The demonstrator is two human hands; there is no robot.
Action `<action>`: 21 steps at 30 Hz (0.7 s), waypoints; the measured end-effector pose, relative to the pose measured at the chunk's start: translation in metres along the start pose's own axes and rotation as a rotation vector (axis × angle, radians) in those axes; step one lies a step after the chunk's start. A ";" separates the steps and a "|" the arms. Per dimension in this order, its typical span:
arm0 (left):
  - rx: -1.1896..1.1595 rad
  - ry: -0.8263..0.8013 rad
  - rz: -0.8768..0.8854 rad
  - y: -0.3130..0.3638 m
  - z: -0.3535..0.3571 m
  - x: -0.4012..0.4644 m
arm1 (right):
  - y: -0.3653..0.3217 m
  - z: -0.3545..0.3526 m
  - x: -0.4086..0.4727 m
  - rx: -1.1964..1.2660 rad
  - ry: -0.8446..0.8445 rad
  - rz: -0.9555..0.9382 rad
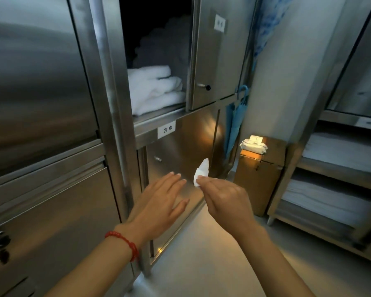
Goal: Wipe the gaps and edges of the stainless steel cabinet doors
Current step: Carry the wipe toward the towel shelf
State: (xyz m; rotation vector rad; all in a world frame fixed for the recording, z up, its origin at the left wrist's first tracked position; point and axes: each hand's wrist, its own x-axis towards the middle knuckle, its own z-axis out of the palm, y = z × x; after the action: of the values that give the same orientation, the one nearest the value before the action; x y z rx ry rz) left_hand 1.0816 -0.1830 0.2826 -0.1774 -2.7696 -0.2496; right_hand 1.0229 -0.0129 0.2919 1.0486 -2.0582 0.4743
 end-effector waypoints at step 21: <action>-0.062 0.064 0.218 0.165 -0.119 0.110 | 0.090 -0.226 0.055 -0.241 -0.038 0.100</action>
State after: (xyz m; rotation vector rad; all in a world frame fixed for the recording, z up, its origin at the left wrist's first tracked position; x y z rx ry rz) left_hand 1.0442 -0.0349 0.4569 -0.4748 -2.6536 -0.2787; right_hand 1.0351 0.1503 0.4794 0.8200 -2.1466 0.2491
